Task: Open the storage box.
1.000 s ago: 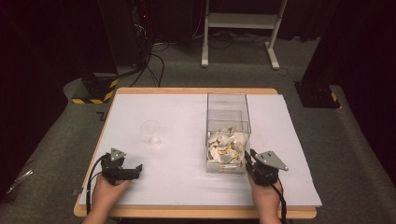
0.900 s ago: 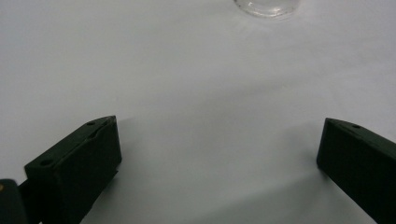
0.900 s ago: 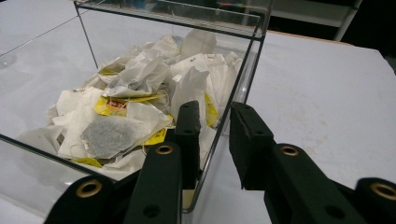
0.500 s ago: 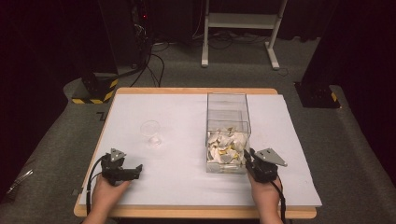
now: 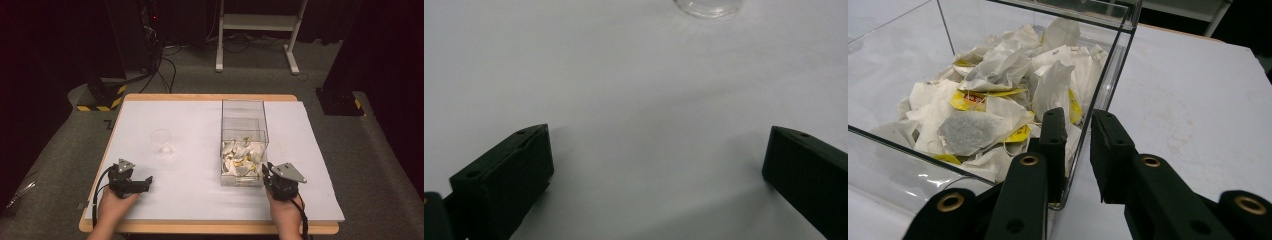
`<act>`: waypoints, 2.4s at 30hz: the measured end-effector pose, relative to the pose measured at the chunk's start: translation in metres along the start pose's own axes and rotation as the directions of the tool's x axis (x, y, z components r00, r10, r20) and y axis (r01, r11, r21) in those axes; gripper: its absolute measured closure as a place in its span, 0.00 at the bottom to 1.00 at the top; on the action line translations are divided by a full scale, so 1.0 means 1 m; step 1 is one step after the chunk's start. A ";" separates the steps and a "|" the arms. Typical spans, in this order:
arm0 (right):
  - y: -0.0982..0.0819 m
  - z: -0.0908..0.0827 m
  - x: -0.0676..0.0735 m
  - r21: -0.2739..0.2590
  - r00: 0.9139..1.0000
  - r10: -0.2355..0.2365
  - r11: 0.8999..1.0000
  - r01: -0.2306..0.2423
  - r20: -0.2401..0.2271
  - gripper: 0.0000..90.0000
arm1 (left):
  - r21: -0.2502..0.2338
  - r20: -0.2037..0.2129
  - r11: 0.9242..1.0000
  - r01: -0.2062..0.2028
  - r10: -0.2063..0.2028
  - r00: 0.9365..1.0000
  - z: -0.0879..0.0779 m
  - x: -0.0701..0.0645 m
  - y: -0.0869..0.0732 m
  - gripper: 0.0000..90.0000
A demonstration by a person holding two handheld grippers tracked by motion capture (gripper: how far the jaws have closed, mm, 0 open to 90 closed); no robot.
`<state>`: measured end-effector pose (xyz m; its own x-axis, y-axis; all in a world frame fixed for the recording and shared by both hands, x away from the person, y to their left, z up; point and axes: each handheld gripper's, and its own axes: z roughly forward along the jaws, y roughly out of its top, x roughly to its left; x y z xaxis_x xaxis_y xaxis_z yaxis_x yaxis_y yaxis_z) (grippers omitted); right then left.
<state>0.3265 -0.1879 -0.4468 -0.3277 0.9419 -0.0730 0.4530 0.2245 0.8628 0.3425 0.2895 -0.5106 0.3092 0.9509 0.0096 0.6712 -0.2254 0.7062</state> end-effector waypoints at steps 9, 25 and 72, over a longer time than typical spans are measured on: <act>0.000 0.000 -0.002 0.014 1.000 0.007 1.000 -0.007 -0.009 0.86 | -0.004 -0.002 1.000 0.004 -0.004 1.000 0.000 -0.001 -0.001 0.00; -0.010 -0.022 0.007 0.033 1.000 0.008 0.999 -0.008 0.004 0.86 | -0.004 -0.003 1.000 0.002 -0.002 1.000 -0.001 -0.001 -0.001 0.01; -0.040 0.031 -0.079 0.075 0.998 0.064 0.995 -0.065 0.018 0.58 | -0.147 0.186 0.979 -0.144 0.171 0.968 -0.047 -0.066 0.049 0.10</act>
<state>0.3600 -0.2634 -0.4916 -0.2828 0.9588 -0.0266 0.5347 0.1806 0.8255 0.3233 0.2252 -0.4432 0.5392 0.8422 -0.0021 0.5133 -0.3267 0.7936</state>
